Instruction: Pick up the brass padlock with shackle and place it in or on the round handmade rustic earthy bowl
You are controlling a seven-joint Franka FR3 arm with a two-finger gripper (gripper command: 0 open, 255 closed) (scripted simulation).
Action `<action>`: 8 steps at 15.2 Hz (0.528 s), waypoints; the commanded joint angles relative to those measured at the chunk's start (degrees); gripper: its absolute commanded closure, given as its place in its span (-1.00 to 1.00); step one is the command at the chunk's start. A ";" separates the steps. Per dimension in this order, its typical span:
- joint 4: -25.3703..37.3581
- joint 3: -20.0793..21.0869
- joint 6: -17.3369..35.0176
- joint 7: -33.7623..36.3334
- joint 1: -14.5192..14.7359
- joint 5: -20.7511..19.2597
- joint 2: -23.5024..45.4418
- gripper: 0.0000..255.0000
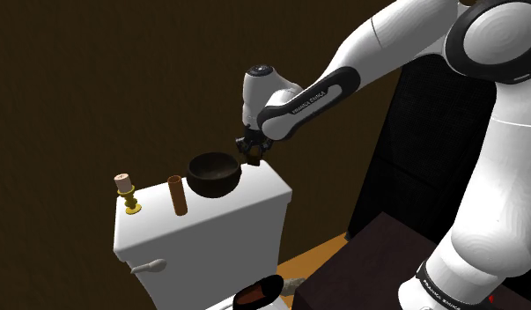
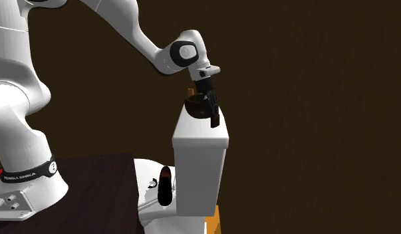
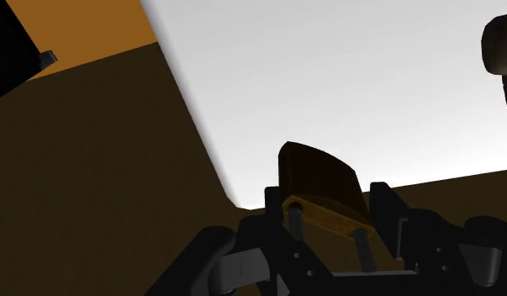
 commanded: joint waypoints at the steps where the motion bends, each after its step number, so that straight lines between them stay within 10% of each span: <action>1: 0.67 0.26 -1.27 -0.88 -0.14 0.89 -0.74 1.00; 8: 2.74 0.95 -5.56 -3.59 -0.49 3.70 -3.45 1.00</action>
